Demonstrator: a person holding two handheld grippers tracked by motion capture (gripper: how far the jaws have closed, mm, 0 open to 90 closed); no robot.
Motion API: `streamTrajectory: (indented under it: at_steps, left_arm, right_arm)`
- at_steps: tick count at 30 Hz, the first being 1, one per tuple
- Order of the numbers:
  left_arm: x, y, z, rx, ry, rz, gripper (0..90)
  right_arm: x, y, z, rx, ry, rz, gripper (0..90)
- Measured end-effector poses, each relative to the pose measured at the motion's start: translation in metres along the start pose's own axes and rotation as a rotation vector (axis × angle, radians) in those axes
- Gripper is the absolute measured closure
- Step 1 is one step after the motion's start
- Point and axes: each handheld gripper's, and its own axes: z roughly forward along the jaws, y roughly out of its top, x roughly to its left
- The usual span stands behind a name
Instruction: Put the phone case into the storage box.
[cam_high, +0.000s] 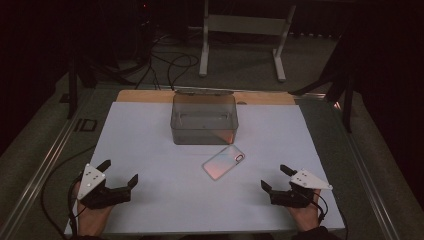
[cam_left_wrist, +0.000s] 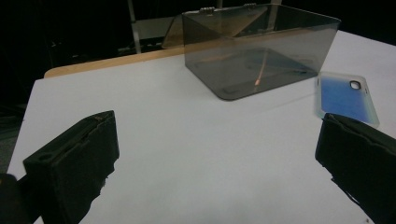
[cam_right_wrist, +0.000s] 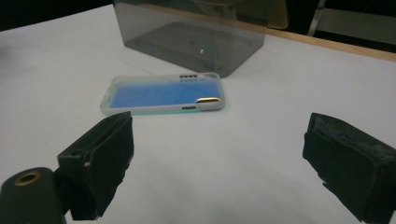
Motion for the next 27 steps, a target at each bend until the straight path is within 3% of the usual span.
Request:
streamTrajectory:
  at_steps: [27]
  left_arm:
    - [-0.011, 0.023, 0.023, 0.006, -0.053, 0.033, 0.5]
  right_arm:
    - [-0.001, -0.001, -0.001, -0.003, -0.001, 0.001, 8.7]
